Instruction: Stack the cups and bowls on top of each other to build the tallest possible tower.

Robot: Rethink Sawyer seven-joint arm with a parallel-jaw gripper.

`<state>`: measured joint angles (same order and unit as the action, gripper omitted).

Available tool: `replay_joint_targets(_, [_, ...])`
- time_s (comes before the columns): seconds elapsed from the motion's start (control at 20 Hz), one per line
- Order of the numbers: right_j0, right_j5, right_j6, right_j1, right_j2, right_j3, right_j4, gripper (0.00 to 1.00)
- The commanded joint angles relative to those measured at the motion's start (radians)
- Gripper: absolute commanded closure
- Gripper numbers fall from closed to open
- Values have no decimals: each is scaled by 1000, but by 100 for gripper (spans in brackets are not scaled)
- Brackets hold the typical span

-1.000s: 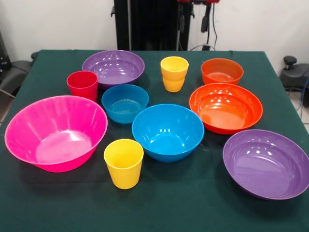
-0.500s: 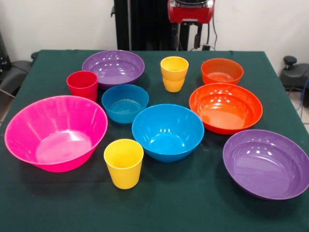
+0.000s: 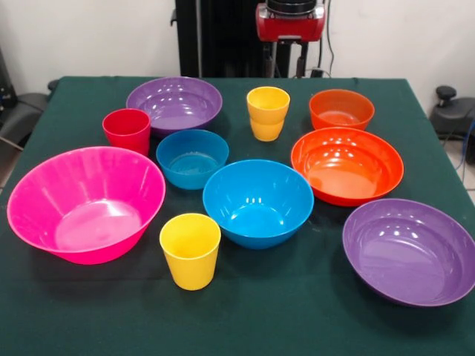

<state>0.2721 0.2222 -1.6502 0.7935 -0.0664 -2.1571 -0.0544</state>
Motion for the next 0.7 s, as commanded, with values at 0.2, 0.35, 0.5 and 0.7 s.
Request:
replay_joint_targets(0.2, [-9, 37, -92, 16, -86, 2, -23, 0])
replay_joint_targets(0.35, [-25, 75, -90, 27, -79, 20, -14, 0])
replay_joint_targets(0.5, [-41, 82, -103, 22, -77, 30, -2, 0])
replay_joint_targets(0.7, [-77, 88, -131, 22, -57, 41, 13, 0])
